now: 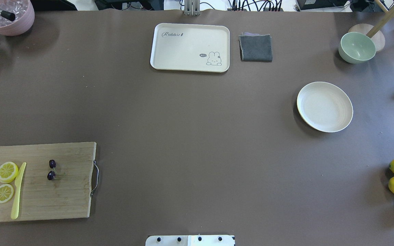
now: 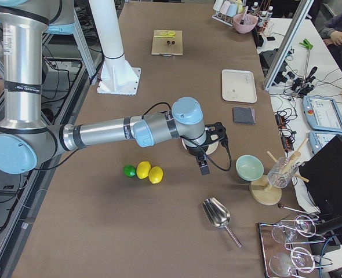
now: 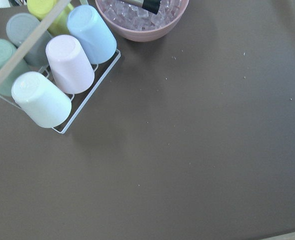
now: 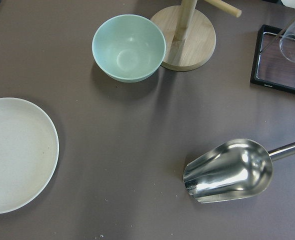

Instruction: Place red cherry on plate

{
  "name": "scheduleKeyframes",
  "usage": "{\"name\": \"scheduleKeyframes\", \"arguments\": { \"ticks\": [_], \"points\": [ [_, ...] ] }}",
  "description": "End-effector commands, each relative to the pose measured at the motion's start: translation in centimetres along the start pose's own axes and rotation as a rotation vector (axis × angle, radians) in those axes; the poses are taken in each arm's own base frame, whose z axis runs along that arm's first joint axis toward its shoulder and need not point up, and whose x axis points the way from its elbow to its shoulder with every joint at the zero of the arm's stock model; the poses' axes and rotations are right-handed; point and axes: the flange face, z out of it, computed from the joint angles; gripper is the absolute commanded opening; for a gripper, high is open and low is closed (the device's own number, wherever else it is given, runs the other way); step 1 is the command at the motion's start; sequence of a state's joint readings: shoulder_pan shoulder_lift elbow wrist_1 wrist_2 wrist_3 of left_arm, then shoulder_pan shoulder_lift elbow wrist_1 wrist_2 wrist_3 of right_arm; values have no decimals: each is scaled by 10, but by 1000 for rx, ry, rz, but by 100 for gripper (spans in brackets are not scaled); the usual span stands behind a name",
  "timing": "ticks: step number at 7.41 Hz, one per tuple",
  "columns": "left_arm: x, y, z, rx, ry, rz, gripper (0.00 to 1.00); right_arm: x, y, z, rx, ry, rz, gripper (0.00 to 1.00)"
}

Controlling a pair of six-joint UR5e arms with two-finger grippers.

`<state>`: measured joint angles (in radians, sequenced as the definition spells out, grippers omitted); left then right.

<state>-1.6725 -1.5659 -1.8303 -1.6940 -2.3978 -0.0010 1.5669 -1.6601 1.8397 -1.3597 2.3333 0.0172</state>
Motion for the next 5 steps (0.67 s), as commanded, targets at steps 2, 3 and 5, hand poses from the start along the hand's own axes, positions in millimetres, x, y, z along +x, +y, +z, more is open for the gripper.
{"name": "scheduleKeyframes", "arguments": {
  "ticks": [2, 3, 5],
  "points": [
    [5, 0, 15, 93, 61, 76, 98, -53, -8, 61, -63, -72, -43, 100],
    [32, -4, 40, 49, 91, 115, 98, -88, -13, 85, -83, -90, 39, 100],
    [41, -6, 47, 41, 100, 134, 98, -123, -7, 140, -60, -68, 155, 99]
  ]
}}
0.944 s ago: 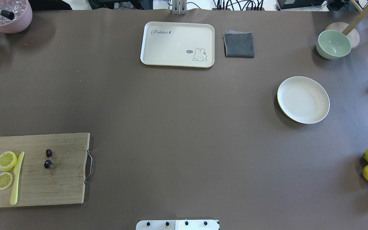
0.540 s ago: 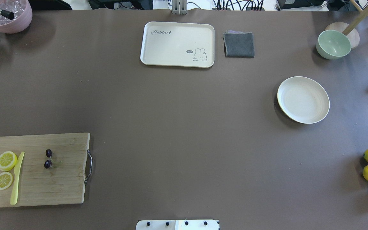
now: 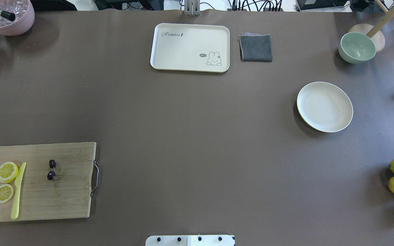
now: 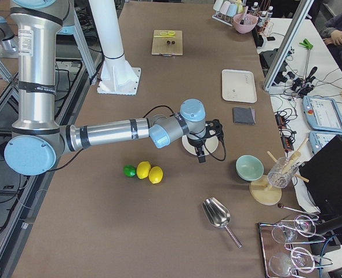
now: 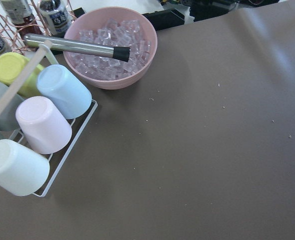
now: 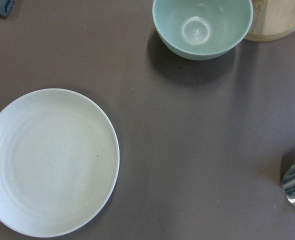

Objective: Place red cherry on plate
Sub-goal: 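Reach the right gripper to the edge of the round white plate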

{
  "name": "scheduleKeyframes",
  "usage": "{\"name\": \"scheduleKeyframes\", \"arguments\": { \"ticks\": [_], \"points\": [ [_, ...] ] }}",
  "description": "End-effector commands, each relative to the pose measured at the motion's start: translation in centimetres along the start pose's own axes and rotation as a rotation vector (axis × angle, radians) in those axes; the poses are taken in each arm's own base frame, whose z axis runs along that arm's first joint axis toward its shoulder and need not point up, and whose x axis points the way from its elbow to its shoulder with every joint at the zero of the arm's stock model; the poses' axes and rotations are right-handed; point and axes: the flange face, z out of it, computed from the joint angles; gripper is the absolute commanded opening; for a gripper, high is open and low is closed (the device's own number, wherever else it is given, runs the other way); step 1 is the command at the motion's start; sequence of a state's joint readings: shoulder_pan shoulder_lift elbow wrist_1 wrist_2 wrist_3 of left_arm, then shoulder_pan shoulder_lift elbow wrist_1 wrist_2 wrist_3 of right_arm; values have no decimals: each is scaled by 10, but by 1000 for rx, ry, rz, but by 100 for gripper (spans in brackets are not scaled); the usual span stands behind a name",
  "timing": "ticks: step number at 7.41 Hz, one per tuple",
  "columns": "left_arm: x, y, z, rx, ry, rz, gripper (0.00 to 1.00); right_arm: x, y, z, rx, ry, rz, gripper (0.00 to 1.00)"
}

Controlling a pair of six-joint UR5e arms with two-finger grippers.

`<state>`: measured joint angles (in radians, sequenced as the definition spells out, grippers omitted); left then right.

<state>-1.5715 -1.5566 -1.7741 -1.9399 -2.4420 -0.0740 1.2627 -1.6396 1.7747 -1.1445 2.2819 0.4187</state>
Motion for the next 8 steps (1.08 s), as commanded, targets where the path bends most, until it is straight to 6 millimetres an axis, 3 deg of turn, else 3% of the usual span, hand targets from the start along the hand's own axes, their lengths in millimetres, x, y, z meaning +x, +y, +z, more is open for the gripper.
{"name": "scheduleKeyframes", "arguments": {
  "ticks": [1, 3, 4, 6, 7, 8],
  "points": [
    [7, -3, 6, -6, 9, 13, 98, -16, 4, 68, 34, -20, 106, 95],
    [9, -4, 4, -2, 11, 17, 98, -31, 11, 125, 71, -33, 193, 84],
    [10, -4, 4, 7, 10, 26, 98, -39, 17, 142, 74, -48, 231, 77],
    [9, -6, 4, 8, 6, 27, 98, -56, 27, 159, 80, -49, 306, 52],
    [10, -7, 3, 9, 4, 28, 98, -59, 28, 160, 82, -50, 320, 35],
    [10, -7, 3, 10, 6, 30, 98, -63, 26, 157, 87, -60, 356, 0]
  ]
}}
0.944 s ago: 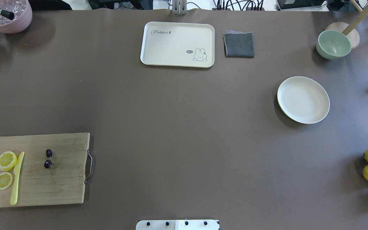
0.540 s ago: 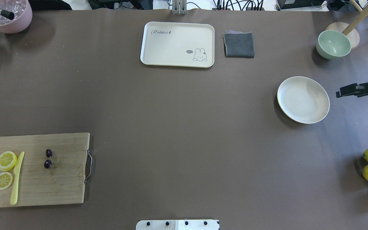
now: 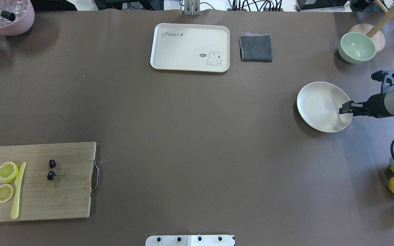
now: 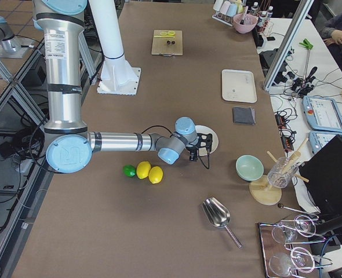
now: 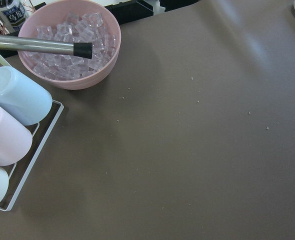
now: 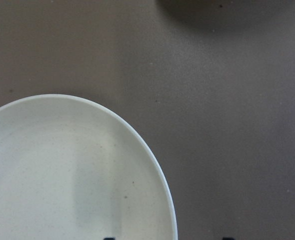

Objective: Place red cherry on plate
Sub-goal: 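Push the white plate with the right gripper toward the table's middle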

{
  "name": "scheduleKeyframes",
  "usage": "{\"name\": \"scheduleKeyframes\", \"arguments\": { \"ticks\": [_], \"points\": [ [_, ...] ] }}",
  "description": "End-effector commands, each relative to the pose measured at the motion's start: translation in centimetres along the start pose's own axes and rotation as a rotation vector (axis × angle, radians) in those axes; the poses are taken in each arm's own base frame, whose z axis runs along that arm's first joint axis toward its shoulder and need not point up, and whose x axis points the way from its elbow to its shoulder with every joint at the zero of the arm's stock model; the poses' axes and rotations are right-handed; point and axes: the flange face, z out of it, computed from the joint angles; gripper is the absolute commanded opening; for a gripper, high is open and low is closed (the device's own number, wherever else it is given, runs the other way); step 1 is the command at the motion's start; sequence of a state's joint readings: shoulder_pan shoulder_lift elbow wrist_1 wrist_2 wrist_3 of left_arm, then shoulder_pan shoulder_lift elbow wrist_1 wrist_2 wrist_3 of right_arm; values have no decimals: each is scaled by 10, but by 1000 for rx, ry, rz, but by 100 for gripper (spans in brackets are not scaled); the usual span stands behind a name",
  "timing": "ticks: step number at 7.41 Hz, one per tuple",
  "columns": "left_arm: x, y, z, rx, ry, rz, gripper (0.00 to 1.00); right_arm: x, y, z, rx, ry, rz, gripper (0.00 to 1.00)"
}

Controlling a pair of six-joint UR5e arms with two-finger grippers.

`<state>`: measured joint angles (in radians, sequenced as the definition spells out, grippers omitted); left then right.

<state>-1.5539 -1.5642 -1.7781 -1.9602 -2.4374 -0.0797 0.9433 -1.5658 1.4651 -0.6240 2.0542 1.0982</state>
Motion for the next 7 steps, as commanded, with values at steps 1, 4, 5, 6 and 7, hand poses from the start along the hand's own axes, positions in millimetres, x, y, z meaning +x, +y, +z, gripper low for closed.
{"name": "scheduleKeyframes", "arguments": {
  "ticks": [1, 4, 5, 6, 7],
  "points": [
    [1, -1, -1, 2, 0, 3, 98, -17, 1, -8, 11, -41, 64, 0],
    [0, -1, 0, 1, 0, 1, 98, -149, 10, -14, -7, -206, 199, 0],
    [1, -1, 0, 1, 2, 1, 98, -221, 30, 4, 13, -254, 250, 0],
    [1, -1, 0, 1, 3, 1, 98, -306, 54, 20, 38, -262, 292, 0],
    [0, -1, 0, 0, 5, -1, 98, -384, 86, 29, 59, -246, 302, 0]
  ]
}}
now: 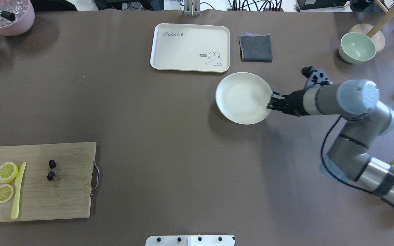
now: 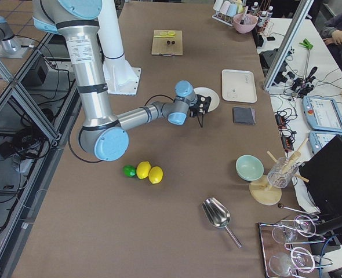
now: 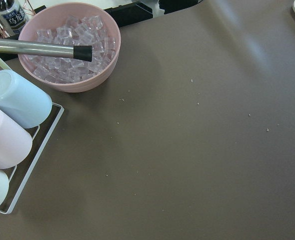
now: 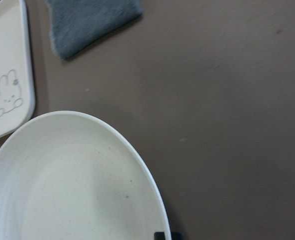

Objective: Place red cherry on plate
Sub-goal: 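Push the white plate with the right gripper toward the table's middle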

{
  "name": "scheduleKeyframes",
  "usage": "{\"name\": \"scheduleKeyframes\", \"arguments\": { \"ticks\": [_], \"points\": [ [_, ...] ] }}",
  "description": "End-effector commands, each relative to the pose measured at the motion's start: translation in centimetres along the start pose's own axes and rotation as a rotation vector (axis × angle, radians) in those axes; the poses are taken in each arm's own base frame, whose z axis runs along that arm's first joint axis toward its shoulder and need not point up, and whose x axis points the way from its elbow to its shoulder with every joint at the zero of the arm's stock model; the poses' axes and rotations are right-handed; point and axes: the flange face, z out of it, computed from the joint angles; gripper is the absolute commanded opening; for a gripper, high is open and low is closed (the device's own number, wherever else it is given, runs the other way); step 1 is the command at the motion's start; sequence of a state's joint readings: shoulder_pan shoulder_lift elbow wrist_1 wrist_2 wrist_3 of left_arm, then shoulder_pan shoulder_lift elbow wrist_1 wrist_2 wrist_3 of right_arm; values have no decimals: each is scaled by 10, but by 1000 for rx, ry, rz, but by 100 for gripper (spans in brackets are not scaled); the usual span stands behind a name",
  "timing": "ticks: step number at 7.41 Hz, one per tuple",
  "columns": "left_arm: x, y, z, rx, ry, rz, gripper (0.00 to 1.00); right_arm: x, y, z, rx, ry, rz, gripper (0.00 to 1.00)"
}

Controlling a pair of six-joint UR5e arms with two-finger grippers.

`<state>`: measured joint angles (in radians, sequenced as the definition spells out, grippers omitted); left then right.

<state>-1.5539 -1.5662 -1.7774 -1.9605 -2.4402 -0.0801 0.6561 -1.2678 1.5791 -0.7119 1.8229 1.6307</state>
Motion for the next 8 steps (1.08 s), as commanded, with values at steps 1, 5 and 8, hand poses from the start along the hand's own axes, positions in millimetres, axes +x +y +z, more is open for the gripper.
{"name": "scheduleKeyframes", "arguments": {
  "ticks": [1, 5, 8],
  "points": [
    [0, 0, 0, -1, 2, -2, 98, -130, 120, 46, 41, -2, 36, 0],
    [7, -1, 5, -1, 13, -47, 98, -158, 165, 57, 98, 44, -14, 100],
    [63, -3, 47, 10, 94, -174, 98, -150, 57, -1, 74, 126, -99, 100]
  ]
}}
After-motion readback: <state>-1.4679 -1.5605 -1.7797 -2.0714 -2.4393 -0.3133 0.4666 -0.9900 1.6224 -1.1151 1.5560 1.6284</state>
